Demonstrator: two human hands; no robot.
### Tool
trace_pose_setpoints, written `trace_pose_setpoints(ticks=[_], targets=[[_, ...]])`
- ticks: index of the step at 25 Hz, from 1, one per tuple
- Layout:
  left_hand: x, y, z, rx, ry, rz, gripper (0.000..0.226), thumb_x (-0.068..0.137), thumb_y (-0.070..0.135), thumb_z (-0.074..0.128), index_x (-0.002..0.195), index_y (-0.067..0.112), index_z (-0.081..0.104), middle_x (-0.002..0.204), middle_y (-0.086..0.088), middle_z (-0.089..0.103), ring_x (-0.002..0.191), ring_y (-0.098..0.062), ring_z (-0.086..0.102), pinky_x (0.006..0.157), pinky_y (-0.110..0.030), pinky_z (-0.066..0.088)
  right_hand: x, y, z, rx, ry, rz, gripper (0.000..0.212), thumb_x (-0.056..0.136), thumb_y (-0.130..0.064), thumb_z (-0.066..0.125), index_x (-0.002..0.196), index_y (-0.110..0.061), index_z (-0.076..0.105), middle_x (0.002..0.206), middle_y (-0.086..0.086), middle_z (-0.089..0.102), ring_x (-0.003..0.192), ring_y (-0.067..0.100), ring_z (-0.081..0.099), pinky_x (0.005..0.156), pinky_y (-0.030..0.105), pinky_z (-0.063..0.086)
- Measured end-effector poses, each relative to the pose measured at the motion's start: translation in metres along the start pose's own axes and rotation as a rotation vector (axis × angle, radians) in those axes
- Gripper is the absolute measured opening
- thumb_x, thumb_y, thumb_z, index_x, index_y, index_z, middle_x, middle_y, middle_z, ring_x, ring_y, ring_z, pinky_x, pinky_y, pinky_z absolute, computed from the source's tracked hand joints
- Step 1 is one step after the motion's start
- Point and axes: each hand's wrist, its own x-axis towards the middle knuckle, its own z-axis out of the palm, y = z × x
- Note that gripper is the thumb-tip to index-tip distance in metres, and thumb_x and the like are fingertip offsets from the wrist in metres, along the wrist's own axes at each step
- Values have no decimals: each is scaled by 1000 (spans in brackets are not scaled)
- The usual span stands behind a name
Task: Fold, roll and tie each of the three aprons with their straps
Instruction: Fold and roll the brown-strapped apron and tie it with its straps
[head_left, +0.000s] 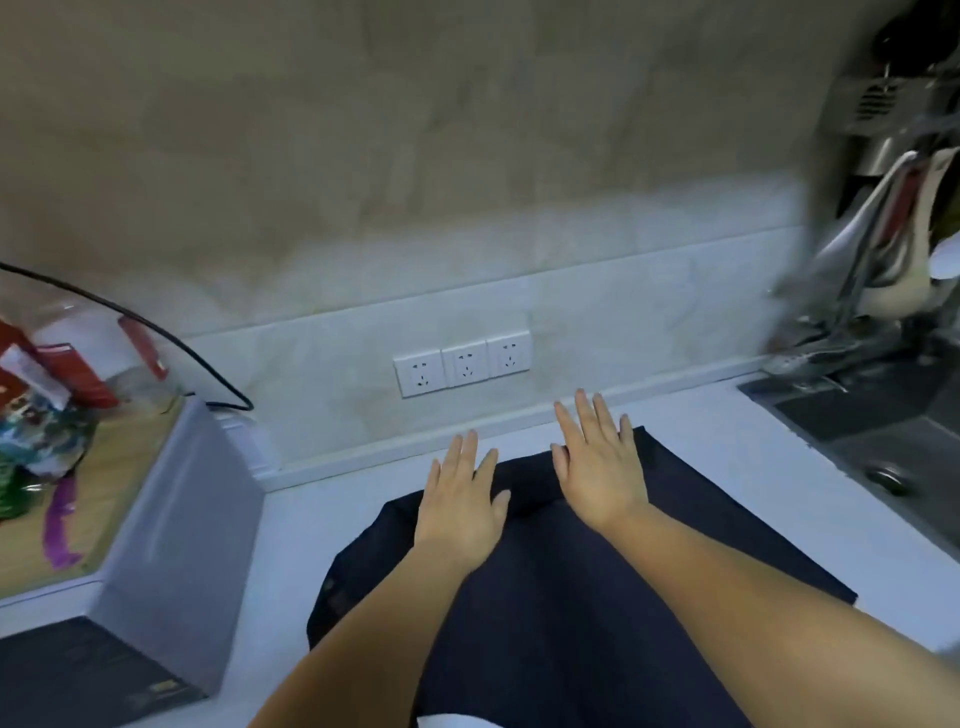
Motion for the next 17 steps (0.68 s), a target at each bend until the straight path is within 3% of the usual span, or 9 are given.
trace_pose_setpoints(ticks=[11,17], targets=[[19,42,78,-27,-323,145,62,102,47,29,156,25,7,163,-3,-14,149,-20,-15,122,-45,2,-65,59,39,51,-306,359,55,104,-39,20,155,-26,4,162,2,-13,149,26,-3,120,47,12],[56,59,74,-59,-341,132,63,102,48,31,156,26,9,163,-3,-13,150,-21,-13,122,-47,4,-43,83,31,67,-350,384,56,104,-40,21,155,-26,2,162,3,-13,149,27,-2,119,48,13]])
